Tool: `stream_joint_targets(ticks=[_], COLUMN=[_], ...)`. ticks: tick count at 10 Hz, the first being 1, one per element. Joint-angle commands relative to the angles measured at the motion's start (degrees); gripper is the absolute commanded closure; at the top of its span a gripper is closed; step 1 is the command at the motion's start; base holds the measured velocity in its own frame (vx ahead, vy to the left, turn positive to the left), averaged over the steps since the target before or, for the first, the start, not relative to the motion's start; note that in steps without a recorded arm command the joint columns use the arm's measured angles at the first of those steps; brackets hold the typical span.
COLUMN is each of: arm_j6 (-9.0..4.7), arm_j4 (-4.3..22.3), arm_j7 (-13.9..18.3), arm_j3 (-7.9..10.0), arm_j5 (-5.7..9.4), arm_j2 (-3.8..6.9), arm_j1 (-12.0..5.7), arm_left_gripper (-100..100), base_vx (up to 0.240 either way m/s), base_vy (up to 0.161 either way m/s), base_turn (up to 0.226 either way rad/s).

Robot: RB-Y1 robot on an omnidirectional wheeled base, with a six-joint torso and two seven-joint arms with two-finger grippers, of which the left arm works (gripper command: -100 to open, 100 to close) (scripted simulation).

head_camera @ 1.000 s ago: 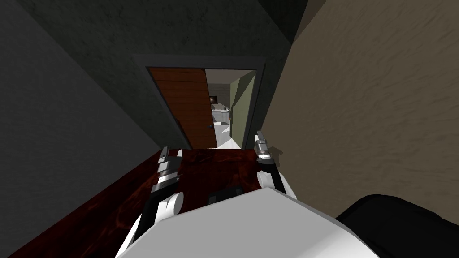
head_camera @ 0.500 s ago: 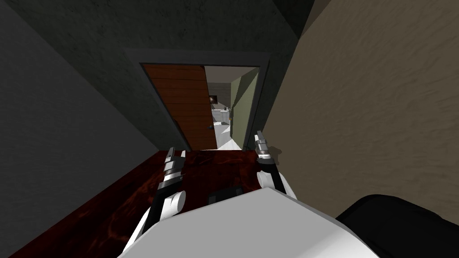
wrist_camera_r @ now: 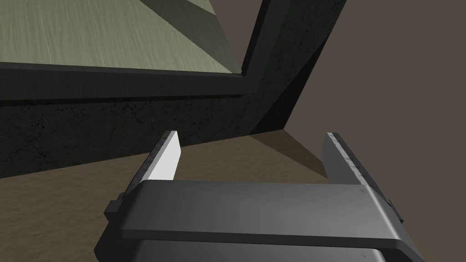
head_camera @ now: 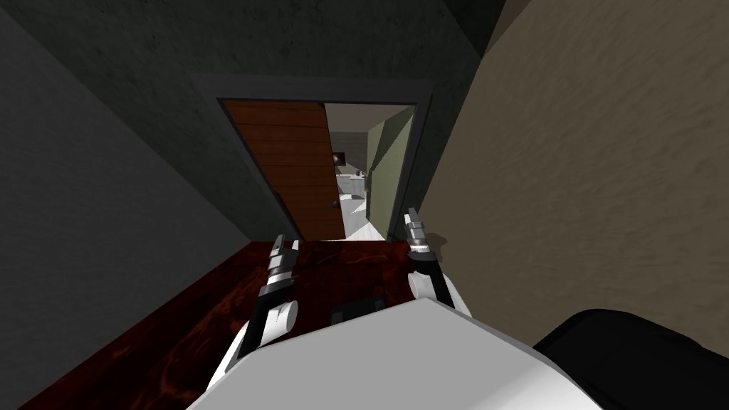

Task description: Push the door open

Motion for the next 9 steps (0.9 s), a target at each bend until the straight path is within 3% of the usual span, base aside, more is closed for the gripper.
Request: stream_joint_targets(ticks=[1,9], arm_j6=[-0.72,-3.60], arm_j4=[2.27,13.49], arm_j7=[0.00,0.19], arm_j3=[-0.13,-0.56], arm_j5=[-0.33,-1.88], arm_j2=[0.26,1.52], arm_j1=[-0.94,-6.04], arm_left_gripper=[-100,-100], base_vx=[0.093,0.101], base_vy=[0.025,0.025], base_turn=[-0.005,-0.005])
